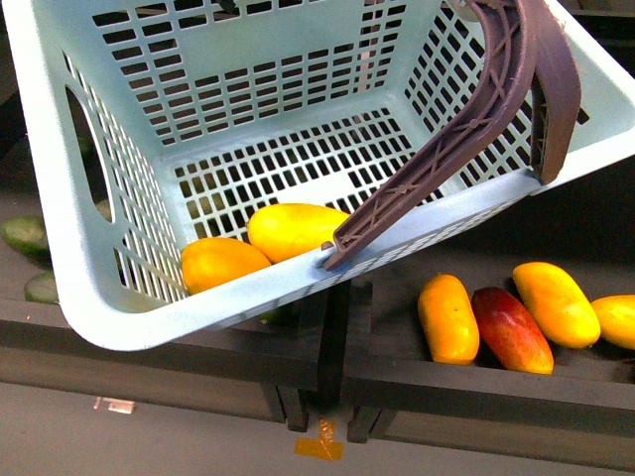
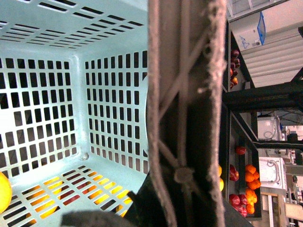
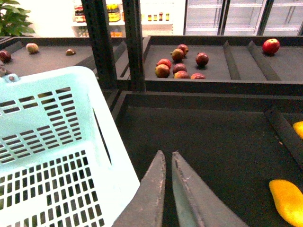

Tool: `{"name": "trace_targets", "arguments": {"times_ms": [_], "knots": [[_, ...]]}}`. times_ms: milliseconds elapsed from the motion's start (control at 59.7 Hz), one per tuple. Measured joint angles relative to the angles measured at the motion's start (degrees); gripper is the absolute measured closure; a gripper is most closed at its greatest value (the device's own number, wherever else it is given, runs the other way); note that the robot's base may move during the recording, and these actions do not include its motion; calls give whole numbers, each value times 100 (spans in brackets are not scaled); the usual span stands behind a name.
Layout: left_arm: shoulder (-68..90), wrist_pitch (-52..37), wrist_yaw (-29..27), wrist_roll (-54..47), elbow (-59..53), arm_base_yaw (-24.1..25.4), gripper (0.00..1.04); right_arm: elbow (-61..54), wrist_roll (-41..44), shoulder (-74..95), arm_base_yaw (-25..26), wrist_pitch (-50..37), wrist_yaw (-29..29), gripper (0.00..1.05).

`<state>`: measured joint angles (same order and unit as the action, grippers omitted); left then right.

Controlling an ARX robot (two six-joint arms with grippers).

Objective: Pick lemon and mango into basket

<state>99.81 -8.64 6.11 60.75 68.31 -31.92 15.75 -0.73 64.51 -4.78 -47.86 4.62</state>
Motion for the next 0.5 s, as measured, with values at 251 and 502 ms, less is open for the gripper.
{"name": "trace_targets", "arguments": {"times_ms": [251,502], "knots": [[0,0,4,-4,0,4,100,-743,42,-1021,457,262,-431,103],[0,0,-11,-7,0,0,100,-1110,42,-1884,459,750,-448,103]]}}
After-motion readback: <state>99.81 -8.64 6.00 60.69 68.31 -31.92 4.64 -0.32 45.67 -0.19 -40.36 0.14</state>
